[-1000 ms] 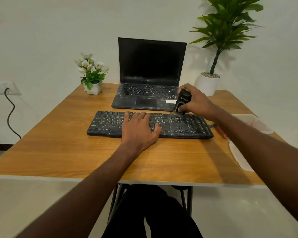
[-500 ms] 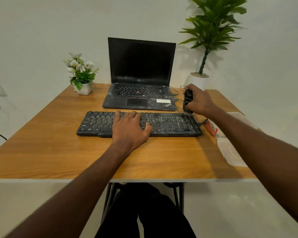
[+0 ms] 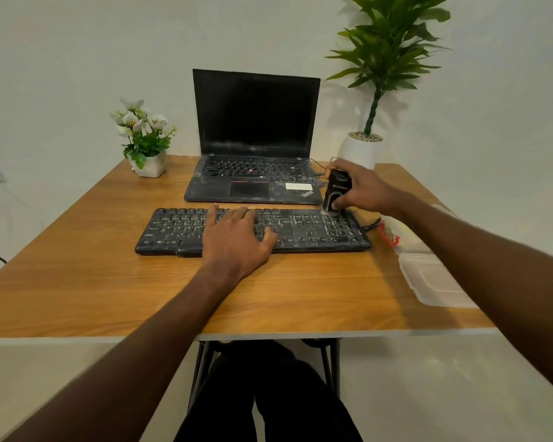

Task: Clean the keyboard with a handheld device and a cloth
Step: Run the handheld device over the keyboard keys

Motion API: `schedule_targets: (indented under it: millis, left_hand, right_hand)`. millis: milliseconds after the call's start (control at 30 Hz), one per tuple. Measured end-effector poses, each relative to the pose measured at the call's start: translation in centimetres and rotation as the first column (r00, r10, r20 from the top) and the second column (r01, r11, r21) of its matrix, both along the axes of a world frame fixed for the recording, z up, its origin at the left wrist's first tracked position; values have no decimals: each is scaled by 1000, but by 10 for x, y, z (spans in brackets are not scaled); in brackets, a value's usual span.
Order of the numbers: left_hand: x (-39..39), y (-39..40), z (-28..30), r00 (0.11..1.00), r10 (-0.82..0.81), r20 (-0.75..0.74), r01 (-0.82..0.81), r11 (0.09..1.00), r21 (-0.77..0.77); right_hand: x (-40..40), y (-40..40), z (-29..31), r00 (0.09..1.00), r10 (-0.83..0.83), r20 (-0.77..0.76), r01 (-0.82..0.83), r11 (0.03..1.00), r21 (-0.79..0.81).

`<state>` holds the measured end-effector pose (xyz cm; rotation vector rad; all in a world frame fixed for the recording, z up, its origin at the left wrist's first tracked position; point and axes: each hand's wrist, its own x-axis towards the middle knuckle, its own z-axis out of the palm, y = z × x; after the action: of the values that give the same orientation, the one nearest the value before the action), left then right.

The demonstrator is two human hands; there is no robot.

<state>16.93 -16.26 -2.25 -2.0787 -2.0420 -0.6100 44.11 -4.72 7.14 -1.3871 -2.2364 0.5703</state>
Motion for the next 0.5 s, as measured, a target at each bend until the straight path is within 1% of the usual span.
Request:
schedule_targets:
  millis: [67, 100, 133, 167, 233, 300, 333, 433, 500]
  left_hand:
    - [0, 0, -1, 1000, 2, -1, -2, 1000, 1]
    - [0, 0, -1, 1000, 4, -1, -4, 1000, 2]
    - [1, -1, -1, 1000, 3, 0, -3, 1000, 4]
    - [0, 0, -1, 1000, 3, 1, -3, 1000, 8]
    - [0, 0, -1, 1000, 7, 5, -7, 1000, 14]
    - [1, -1, -1, 1000, 3, 4, -3, 1000, 5]
    - [1, -1, -1, 1000, 3, 4, -3, 1000, 9]
    - [1, 0, -1, 1000, 5, 6, -5, 1000, 12]
    - [1, 0, -2, 1000, 12, 5, -12, 1000, 14]
  right_hand:
    - [-5, 0, 2, 996, -9, 89, -1, 994, 108]
    - [-7, 1, 4, 994, -12, 106, -5, 988, 155]
    - [-9, 3, 5, 995, -6, 95, -10, 987, 163]
    - [-10, 4, 6, 997, 14, 72, -24, 990, 141]
    - [-11, 6, 7, 993, 70, 98, -76, 995, 65]
    - [-8, 9, 7, 985, 53, 165, -66, 995, 78]
    - [-7, 10, 7, 985, 26, 168, -44, 994, 104]
    - [-1, 11, 3, 999, 13, 50, -17, 997, 71]
    - [-1, 9, 1, 995, 21, 93, -27, 997, 72]
